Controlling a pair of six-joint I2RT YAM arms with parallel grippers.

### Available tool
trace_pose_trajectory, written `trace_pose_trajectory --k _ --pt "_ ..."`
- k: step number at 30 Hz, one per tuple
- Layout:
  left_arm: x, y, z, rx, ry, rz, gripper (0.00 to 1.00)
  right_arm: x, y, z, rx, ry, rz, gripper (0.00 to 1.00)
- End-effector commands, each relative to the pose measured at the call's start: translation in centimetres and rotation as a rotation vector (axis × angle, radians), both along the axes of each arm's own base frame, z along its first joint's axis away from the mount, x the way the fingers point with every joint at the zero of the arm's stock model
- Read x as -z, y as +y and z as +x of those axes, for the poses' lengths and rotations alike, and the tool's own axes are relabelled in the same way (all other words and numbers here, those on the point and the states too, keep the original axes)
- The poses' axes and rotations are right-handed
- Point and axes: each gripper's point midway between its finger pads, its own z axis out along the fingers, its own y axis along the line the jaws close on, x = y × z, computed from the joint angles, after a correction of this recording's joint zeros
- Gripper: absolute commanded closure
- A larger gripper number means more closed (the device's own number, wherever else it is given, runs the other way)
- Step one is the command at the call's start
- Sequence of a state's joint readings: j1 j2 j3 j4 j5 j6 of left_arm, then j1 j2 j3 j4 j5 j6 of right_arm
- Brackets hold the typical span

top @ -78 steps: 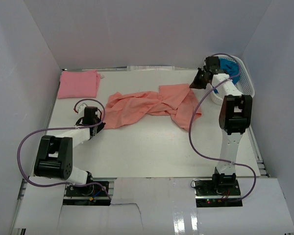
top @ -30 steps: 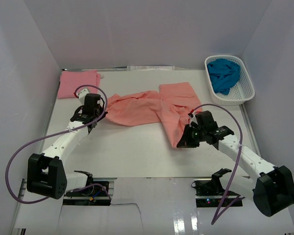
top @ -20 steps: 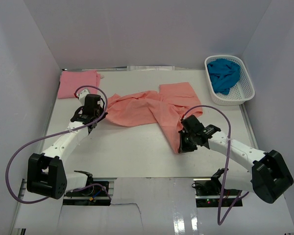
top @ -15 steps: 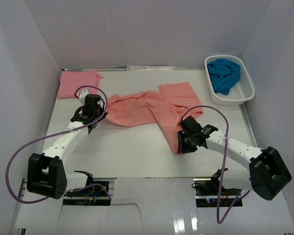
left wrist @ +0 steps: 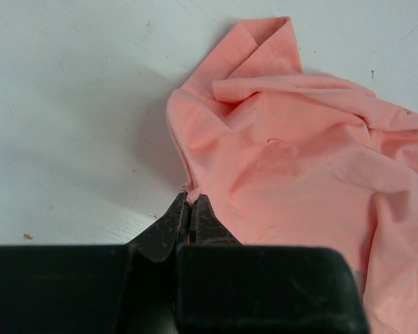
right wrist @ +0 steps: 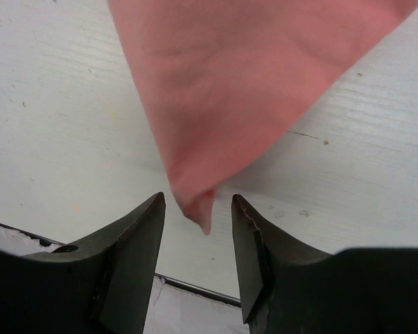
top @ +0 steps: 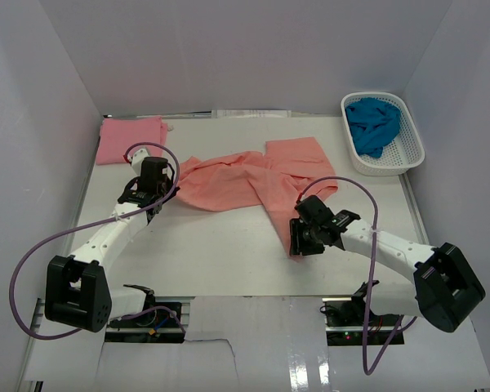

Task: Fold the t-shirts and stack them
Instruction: Flatten out the tshirt

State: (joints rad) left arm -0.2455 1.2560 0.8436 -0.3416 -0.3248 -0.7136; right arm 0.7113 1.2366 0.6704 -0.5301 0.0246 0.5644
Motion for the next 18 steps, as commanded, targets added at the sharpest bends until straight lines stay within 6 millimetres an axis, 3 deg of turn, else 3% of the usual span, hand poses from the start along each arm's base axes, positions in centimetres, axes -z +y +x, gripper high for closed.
trace_pose_trajectory --k 1,8,11,18 --pt "-0.2 -0.1 0.0 0.014 -0.013 0.002 1.00 0.2 1.4 0.3 -0.001 -0.016 0.046 0.51" --pt "-0.1 0.0 -0.1 0.014 -0.013 0.007 1.00 1.2 2.3 -0.5 -0.029 0.023 0.060 0.56" --pt "-0.1 0.0 -0.1 0.016 -0.014 0.007 1.00 1.2 2.2 -0.6 -0.028 0.023 0.050 0.66" --pt "-0.2 -0.1 0.0 0.017 -0.015 0.006 1.00 0.7 1.3 -0.4 -0.013 -0.003 0.010 0.52"
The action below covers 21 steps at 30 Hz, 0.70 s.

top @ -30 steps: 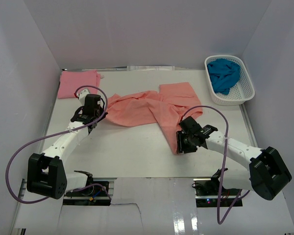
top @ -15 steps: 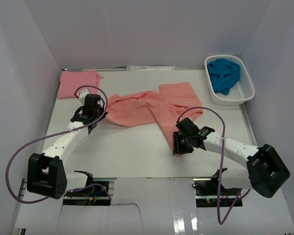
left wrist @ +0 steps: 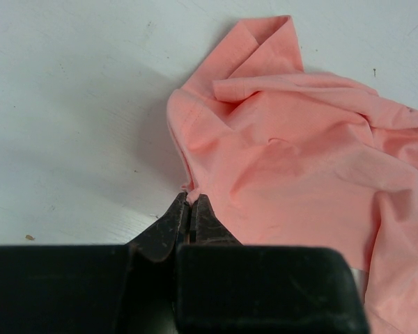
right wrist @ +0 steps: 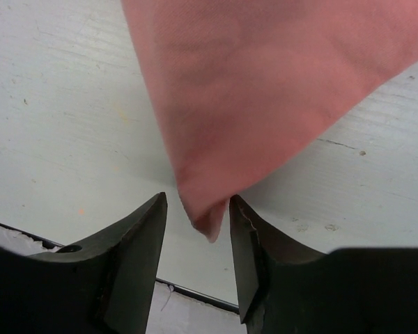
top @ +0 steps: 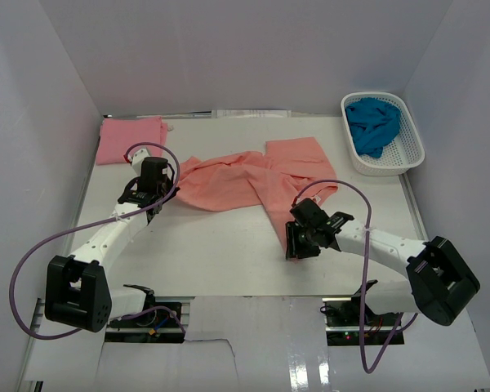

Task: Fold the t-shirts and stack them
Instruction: Flatten out the tshirt

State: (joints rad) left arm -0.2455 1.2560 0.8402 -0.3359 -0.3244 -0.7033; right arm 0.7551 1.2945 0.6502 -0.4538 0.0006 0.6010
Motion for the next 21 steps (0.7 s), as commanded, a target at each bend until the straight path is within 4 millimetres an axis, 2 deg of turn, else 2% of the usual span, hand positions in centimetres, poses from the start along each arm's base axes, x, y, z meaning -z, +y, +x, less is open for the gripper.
trace_pose_trajectory --k 1,5,8,9,12,17,20,21 --pt "-0.2 -0.1 -0.1 0.009 -0.012 0.000 1.00 -0.7 -0.4 0.2 0.006 -0.031 -0.015 0.51" --pt "-0.3 0.0 -0.1 0.008 -0.016 0.000 1.00 -0.6 -0.7 0.1 0.006 -0.031 -0.022 0.53" --pt "-0.2 -0.1 -0.1 0.009 -0.013 -0.001 1.00 -0.3 -0.8 0.0 0.005 -0.031 -0.028 0.67" --pt "-0.2 -0.1 -0.1 0.010 -0.012 0.001 1.00 -0.2 -0.8 0.0 0.003 -0.030 -0.029 0.79" --pt "-0.2 -0.1 0.0 0.012 -0.011 -0.001 1.00 0.4 -0.8 -0.1 -0.003 -0.019 -0.035 0.92" --pt "0.1 -0.1 -0.1 0.012 -0.004 0.001 1.00 0.3 0.2 0.4 -0.029 -0.039 0.006 0.92" --pt "-0.3 -0.1 0.1 0.012 -0.012 -0.001 1.00 -1.0 1.5 1.0 -0.062 -0.051 0.050 0.92" --pt "-0.5 -0.2 0.1 0.014 -0.014 -0.002 1.00 -2.6 2.5 2.0 -0.071 -0.083 0.083 0.92"
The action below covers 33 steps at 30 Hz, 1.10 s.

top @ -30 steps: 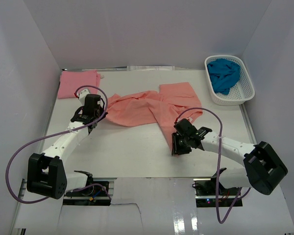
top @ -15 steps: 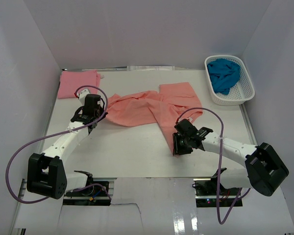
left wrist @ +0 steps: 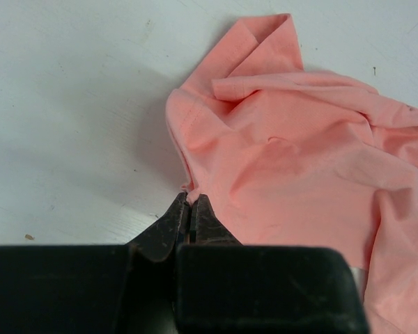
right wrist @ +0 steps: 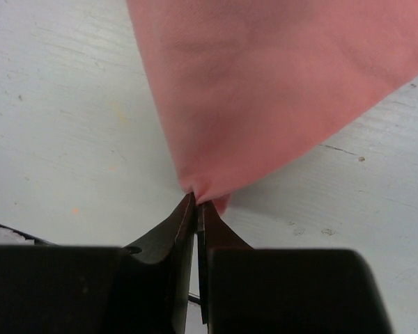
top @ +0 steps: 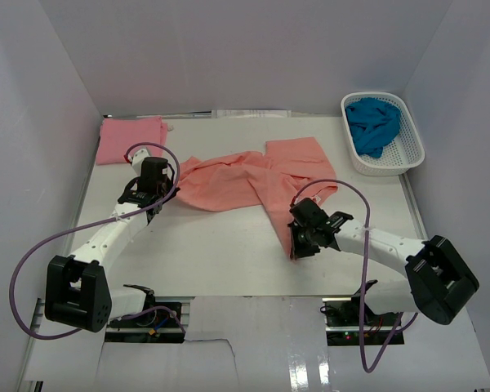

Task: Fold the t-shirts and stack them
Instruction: Flatten out the tshirt

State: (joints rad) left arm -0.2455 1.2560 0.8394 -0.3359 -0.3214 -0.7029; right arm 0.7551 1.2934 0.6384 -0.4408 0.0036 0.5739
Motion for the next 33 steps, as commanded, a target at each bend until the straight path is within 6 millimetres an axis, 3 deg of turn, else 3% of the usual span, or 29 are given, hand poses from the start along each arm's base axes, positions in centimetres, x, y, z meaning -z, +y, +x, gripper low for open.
trace_pose_trajectory --k 1,2,3,5,6,7,8,9,10,12,14,15,18,21,22,24,25,26,28,29,33 --pt "-0.6 -0.2 0.1 0.012 -0.011 -0.004 1.00 -4.0 3.0 2.8 -0.061 -0.095 0.109 0.92" --pt "-1.5 -0.3 0.6 0.016 -0.029 -0.019 1.00 -6.9 4.0 4.5 -0.064 -0.147 0.141 0.92" --pt "-1.9 -0.5 0.9 0.025 -0.033 -0.034 1.00 -6.6 3.2 4.6 -0.067 -0.140 0.119 0.92" --pt "-2.5 -0.7 1.9 0.069 -0.028 -0.087 1.00 -12.2 3.4 9.1 -0.051 -0.268 0.149 0.92" --pt "-4.7 -0.8 3.3 0.084 -0.065 -0.107 1.00 -13.9 3.0 10.4 -0.051 -0.298 0.143 0.92" --pt "-5.1 0.1 3.8 0.073 -0.044 -0.116 1.00 -18.1 2.9 13.7 -0.023 -0.388 0.180 0.92" --pt "-4.8 -0.1 4.7 0.102 -0.012 -0.125 1.00 -20.2 2.6 15.3 -0.039 -0.440 0.179 0.92" --pt "-8.0 0.0 6.4 0.112 -0.066 -0.132 1.00 -21.8 2.2 16.3 -0.035 -0.459 0.177 0.92" --pt "-8.4 1.0 6.7 0.095 -0.044 -0.133 1.00 -25.6 2.0 18.7 -0.025 -0.533 0.198 0.92" --pt "-11.5 2.4 7.7 0.083 -0.095 -0.128 1.00 -28.2 1.5 19.8 -0.020 -0.561 0.197 0.92" --pt "-13.9 3.5 7.6 0.065 -0.153 -0.119 1.00 -33.0 1.2 20.1 -0.016 -0.663 0.223 0.92" --pt "-16.1 5.4 7.1 0.030 -0.209 -0.108 1.00 -34.6 0.7 19.6 -0.009 -0.693 0.229 0.92" --pt "-20.5 7.9 5.3 -0.004 -0.310 -0.069 1.00 -38.7 -1.0 18.1 0.020 -0.797 0.239 0.92" --pt "-22.6 9.0 3.5 -0.043 -0.357 -0.032 1.00 -40.2 -2.6 16.0 0.038 -0.837 0.230 0.92" --pt "-24.1 8.8 2.1 -0.043 -0.402 -0.030 1.00 -40.4 -2.9 15.3 0.037 -0.839 0.229 0.92" --pt "-24.4 8.4 0.7 -0.036 -0.431 -0.046 1.00 -41.0 -3.7 13.4 0.039 -0.857 0.247 0.92" --pt "-26.0 7.6 -0.9 -0.011 -0.490 -0.065 1.00 -41.2 -3.7 12.3 0.021 -0.855 0.269 0.92" --pt "-25.7 6.6 -1.6 0.032 -0.497 -0.087 1.00 -41.5 -3.7 11.4 0.010 -0.858 0.285 0.92" --pt "-27.0 5.7 -2.9 0.076 -0.544 -0.101 1.00 -43.1 -4.1 8.9 -0.019 -0.896 0.334 0.92" --pt "-28.6 5.3 -4.5 0.092 -0.598 -0.102 1.00 -43.7 -4.2 8.1 -0.033 -0.908 0.351 0.92" --pt "-33.5 5.0 -8.7 0.097 -0.783 -0.056 1.00 -49.4 -4.9 2.8 -0.132 -1.115 0.473 0.92"
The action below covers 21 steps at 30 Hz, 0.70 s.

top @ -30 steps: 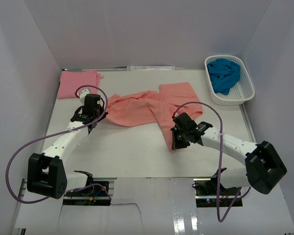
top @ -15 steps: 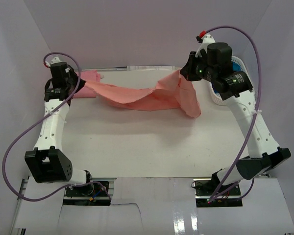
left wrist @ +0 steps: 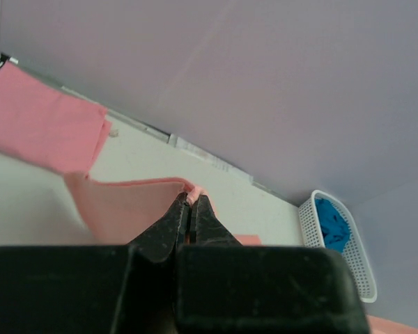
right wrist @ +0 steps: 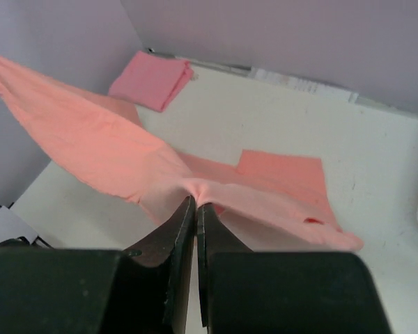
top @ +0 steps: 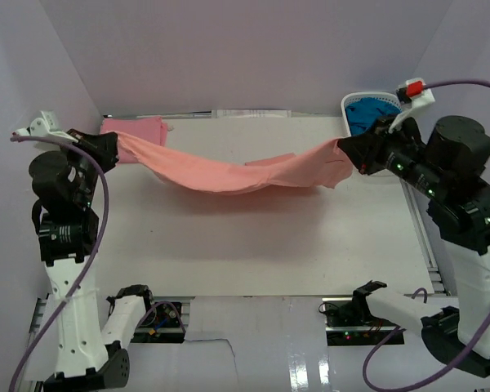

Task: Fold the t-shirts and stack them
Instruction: Flatten out the tshirt

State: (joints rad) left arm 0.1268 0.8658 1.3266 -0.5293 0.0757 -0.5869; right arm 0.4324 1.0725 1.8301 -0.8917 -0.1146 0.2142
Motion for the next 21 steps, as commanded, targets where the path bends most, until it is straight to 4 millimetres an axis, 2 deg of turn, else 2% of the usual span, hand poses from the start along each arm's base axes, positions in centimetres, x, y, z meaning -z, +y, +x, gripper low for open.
trace_pose_trajectory --k 1,2,3,5,6,7,8,9,13,16,18,19,20,21 --pt "-4.4 -0.4 -4.3 -0.008 -0.189 0.024 1.00 -4.6 -0.1 -4.1 -0.113 -0.232 0.056 0.92" --pt "-4.3 -0.2 -4.7 -0.022 -0.202 0.018 1.00 -7.7 -1.2 -6.6 -0.113 -0.388 0.114 0.92" --pt "-4.3 -0.1 -5.1 -0.035 -0.212 0.012 1.00 -6.9 -1.0 -6.6 -0.125 -0.406 0.121 0.92" --pt "-4.1 0.0 -5.4 -0.044 -0.213 0.006 1.00 -8.2 -1.9 -8.4 -0.118 -0.517 0.150 0.92" --pt "-4.0 0.0 -5.2 -0.041 -0.211 0.005 1.00 -9.9 -3.0 -10.4 -0.109 -0.616 0.184 0.92" --pt "-4.0 0.0 -5.2 -0.040 -0.213 0.007 1.00 -9.8 -3.2 -10.7 -0.104 -0.643 0.182 0.92" --pt "-4.2 -0.1 -5.3 -0.035 -0.222 0.007 1.00 -10.4 -3.9 -12.1 -0.101 -0.697 0.190 0.92" --pt "-4.6 -0.2 -5.4 -0.033 -0.235 0.006 1.00 -11.3 -4.3 -12.6 -0.087 -0.742 0.205 0.92" --pt "-6.2 -0.4 -5.8 -0.021 -0.272 0.005 1.00 -12.5 -5.1 -13.4 -0.062 -0.799 0.214 0.92" --pt "-5.7 -0.1 -4.7 -0.034 -0.254 -0.006 1.00 -13.9 -6.0 -12.3 0.014 -0.801 0.217 0.92" --pt "-3.6 0.3 -2.9 -0.044 -0.189 -0.028 1.00 -15.0 -6.7 -9.6 0.111 -0.756 0.209 0.92" --pt "-2.3 0.3 -1.9 -0.042 -0.147 -0.052 1.00 -15.0 -6.5 -8.2 0.131 -0.717 0.196 0.92" --pt "0.5 0.4 0.2 -0.041 -0.059 -0.075 1.00 -13.8 -5.8 -6.7 0.129 -0.645 0.161 0.92" --pt "2.3 0.3 1.0 -0.031 -0.009 -0.093 1.00 -12.9 -5.1 -3.9 0.159 -0.574 0.133 0.92"
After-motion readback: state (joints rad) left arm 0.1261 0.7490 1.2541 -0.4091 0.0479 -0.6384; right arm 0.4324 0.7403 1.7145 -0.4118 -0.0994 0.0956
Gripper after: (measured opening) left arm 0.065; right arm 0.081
